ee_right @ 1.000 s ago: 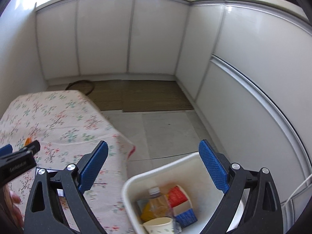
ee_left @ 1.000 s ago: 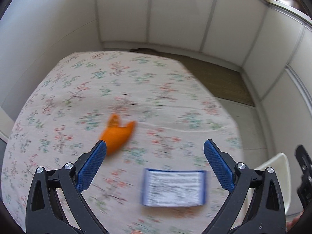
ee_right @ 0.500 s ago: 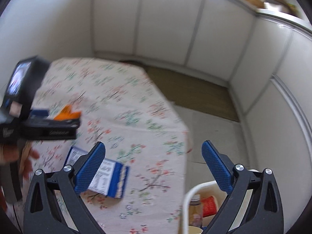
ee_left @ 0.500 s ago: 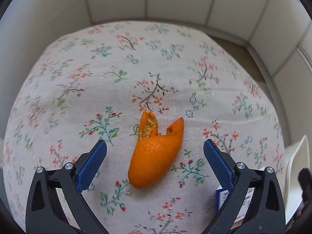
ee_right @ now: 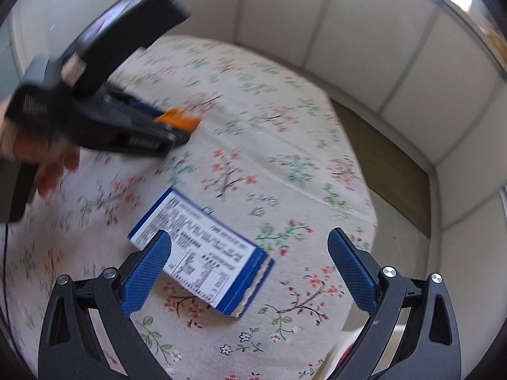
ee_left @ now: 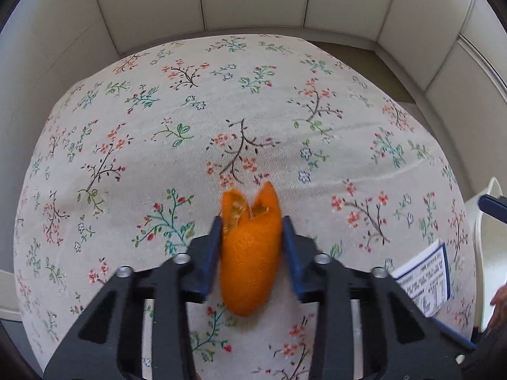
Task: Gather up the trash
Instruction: 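Grasp the orange peel with the left tool while the right tool grasps the white label card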
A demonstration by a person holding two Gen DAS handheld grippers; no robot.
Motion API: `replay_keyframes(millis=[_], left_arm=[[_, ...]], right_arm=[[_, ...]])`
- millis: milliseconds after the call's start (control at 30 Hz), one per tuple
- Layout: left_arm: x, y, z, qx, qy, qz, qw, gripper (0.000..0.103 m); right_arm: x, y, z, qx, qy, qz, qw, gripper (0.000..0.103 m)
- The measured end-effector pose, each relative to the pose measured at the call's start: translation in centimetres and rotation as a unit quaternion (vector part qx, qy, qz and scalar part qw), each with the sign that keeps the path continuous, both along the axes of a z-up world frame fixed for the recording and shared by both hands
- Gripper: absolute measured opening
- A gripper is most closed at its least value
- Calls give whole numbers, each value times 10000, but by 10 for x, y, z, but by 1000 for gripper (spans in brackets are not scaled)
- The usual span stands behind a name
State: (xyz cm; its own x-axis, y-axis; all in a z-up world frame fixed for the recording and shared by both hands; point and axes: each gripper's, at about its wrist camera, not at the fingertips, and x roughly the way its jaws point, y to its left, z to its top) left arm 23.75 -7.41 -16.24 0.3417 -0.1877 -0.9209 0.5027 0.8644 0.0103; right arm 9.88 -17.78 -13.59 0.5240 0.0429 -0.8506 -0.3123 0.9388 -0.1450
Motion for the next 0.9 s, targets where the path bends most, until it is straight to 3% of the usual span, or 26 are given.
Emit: replay_keyframes(millis=[133,267,367,500,600,700,900], left_arm=[[-12,15,3,-18,59,25,10000,21],[-33,41,14,-203,213,201,9994,20],[-49,56,21,-267,304,265,9988,20],[-67,79,26,-574,478,498,9960,20],[-68,83,27,-736,547,630,9938,20],[-68,81,32,-806,460,608,9938,20],[-63,83,34,-959,413,708,9920,20]], right_arm=[[1,9,-12,-150,207,595,9979,96],[10,10,-18,-84,335,1032,9941,96],[13,10,-17,310,576,1313,9892,96],[6,23,-20,87,640,1707,9832,96],[11,25,-30,88,774,1545,9849,94],[22,20,-27,492,898,1191,9876,69],[39,13,-26,717,882,549,9920,58]])
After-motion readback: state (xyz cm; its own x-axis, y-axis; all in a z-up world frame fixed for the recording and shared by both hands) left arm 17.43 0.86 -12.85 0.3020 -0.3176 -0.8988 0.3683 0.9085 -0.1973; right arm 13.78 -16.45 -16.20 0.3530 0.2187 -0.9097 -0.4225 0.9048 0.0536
